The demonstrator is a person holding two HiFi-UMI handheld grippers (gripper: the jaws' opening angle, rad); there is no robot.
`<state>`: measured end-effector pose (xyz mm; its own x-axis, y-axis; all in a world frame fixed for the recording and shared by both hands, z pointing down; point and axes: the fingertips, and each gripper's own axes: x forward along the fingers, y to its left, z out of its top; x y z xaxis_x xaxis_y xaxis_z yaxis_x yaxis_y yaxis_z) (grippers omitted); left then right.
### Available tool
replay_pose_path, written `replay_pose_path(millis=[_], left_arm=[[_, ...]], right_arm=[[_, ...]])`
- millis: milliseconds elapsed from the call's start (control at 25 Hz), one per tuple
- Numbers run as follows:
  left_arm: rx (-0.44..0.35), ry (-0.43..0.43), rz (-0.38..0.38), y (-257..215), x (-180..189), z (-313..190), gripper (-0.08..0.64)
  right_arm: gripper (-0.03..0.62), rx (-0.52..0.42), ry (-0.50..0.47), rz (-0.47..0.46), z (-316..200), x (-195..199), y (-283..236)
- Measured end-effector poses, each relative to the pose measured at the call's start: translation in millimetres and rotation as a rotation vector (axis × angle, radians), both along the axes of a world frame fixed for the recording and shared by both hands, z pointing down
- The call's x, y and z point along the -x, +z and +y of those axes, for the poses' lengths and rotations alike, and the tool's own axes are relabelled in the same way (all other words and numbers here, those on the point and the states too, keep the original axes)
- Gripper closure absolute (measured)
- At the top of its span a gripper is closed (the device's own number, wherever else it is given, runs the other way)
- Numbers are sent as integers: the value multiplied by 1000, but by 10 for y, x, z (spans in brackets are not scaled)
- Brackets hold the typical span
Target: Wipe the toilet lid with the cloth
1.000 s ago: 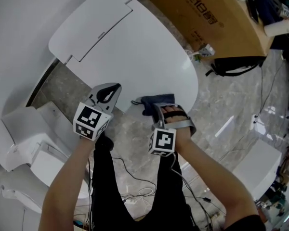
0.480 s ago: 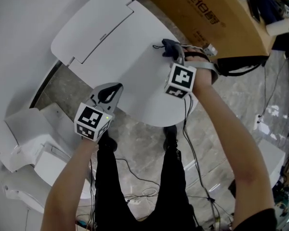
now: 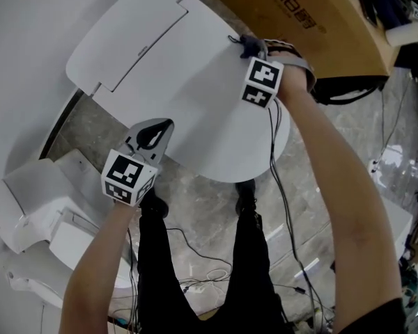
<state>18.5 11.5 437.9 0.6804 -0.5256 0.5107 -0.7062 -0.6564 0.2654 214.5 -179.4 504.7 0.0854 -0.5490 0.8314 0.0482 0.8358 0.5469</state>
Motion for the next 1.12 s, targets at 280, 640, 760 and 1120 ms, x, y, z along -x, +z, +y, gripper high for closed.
replay_pose_path(millis=[280, 640, 760, 1120], left_arm=[[-12, 9, 1, -39, -53, -79, 543], [-19, 29, -3, -61, -180, -99, 543], [-16, 32, 0, -64, -219, -68, 543], [-18, 35, 2, -68, -269, -32, 543]], right_arm=[[528, 27, -19, -18, 213, -10, 128], [528, 38, -33, -37, 506, -2, 137], [528, 43, -37, -44, 643, -7, 137], [528, 39, -33, -63, 922, -25, 139]])
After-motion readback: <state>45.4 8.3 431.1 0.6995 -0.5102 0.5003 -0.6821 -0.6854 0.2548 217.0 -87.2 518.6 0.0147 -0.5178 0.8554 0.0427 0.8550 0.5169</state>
